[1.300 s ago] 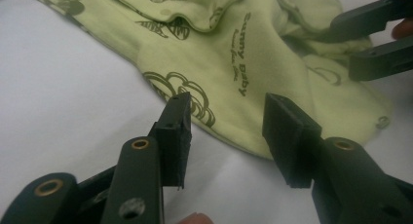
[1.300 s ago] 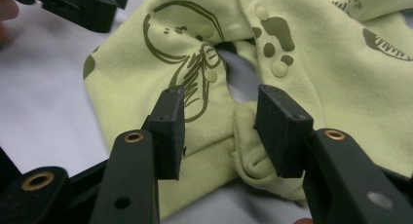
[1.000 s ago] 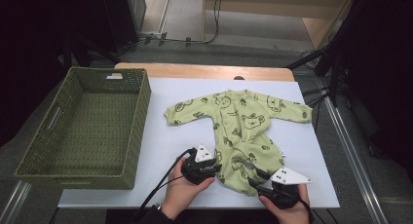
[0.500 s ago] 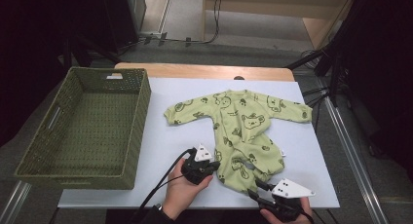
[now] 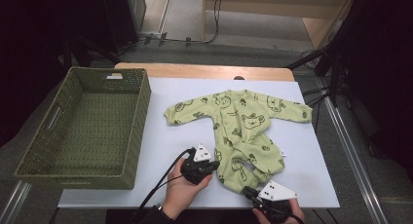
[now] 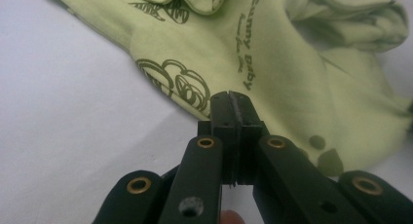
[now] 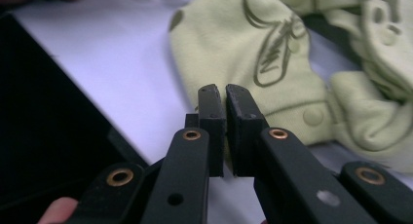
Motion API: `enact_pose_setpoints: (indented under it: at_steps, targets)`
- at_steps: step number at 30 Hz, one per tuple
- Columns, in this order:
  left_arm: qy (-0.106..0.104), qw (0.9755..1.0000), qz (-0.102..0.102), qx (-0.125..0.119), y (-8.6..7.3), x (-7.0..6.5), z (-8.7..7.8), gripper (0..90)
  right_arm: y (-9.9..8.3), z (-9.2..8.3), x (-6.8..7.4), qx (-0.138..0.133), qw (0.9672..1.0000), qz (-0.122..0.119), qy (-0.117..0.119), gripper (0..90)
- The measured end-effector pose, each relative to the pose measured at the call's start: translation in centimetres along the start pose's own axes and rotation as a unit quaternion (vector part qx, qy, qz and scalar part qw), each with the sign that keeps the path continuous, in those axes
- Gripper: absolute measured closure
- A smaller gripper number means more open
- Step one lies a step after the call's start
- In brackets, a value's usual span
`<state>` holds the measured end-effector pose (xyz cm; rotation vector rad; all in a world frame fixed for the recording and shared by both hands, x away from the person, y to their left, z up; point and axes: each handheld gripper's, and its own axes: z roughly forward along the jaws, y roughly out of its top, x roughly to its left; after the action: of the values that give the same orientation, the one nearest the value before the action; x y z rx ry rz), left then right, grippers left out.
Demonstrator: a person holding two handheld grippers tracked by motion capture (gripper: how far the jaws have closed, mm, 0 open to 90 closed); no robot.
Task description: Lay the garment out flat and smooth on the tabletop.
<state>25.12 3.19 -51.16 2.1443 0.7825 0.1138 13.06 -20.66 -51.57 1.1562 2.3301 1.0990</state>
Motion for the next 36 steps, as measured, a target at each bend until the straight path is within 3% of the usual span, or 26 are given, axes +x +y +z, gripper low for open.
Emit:
enact_pose_setpoints:
  at_steps: [4, 8, 11, 13, 16, 17, 20, 22, 25, 27, 30, 33, 36]
  targets:
    - [-0.007, 0.9999, 0.009, -0.004, -0.1, -0.3, -0.4, 89.2, 0.3, -0.5, 1.5, -0.009, 0.9998, 0.0, 0.018, 83.7]
    - [-0.006, 0.9999, 0.006, -0.009, -0.1, -0.2, -0.6, 89.1, 0.4, -0.7, 3.3, -0.017, 0.9989, -0.006, 0.043, 83.1]
    - [0.0, 1.0, 0.001, -0.009, -0.1, 0.1, -0.6, 88.7, 0.4, -0.7, 4.0, -0.025, 0.998, -0.013, 0.056, 74.4]
    - [0.014, 0.9998, -0.004, -0.015, 0.1, 0.2, -0.5, 77.4, 0.6, -1.0, 3.7, -0.043, 0.9971, -0.016, 0.061, 64.7]
    - [0.038, 0.9992, -0.01, -0.013, 0.4, 0.6, -0.2, 60.7, 0.7, -1.8, 2.1, -0.069, 0.9971, 0.009, 0.032, 60.2]
    - [0.045, 0.9989, -0.01, -0.007, 0.5, 0.8, 0.0, 55.9, 0.6, -1.9, 1.4, -0.069, 0.9971, 0.021, 0.021, 59.2]
    - [0.048, 0.9987, -0.013, 0.002, 0.8, 1.0, 0.7, 52.7, 0.1, -1.4, -0.2, -0.055, 0.9971, 0.053, -0.003, 56.3]
    - [0.054, 0.9985, -0.006, 0.011, 1.0, 0.8, 1.0, 54.3, -0.2, -0.9, -0.6, -0.044, 0.9972, 0.06, -0.005, 54.6]
    - [0.067, 0.9976, 0.006, 0.017, 1.1, 0.5, 1.2, 62.8, -0.2, 0.3, -0.1, -0.013, 0.9993, 0.029, -0.019, 52.6]
    - [0.062, 0.9978, 0.007, 0.022, 1.3, 0.5, 1.3, 70.0, -0.1, 0.8, 0.3, -0.009, 0.9995, 0.025, -0.018, 53.7]
    - [0.047, 0.9983, 0.018, 0.029, 1.5, 0.3, 1.5, 86.4, 0.0, 1.1, 0.4, -0.005, 0.9997, 0.024, -0.004, 64.8]
    - [0.052, 0.9975, 0.036, 0.031, 1.6, 0.0, 1.5, 87.9, 0.1, 1.1, 0.5, -0.004, 0.9997, 0.022, 0.003, 75.4]
    - [0.058, 0.9975, 0.036, 0.02, 1.8, 0.2, 0.8, 88.2, 0.0, 0.6, 0.1, -0.009, 0.9993, 0.034, 0.008, 80.8]
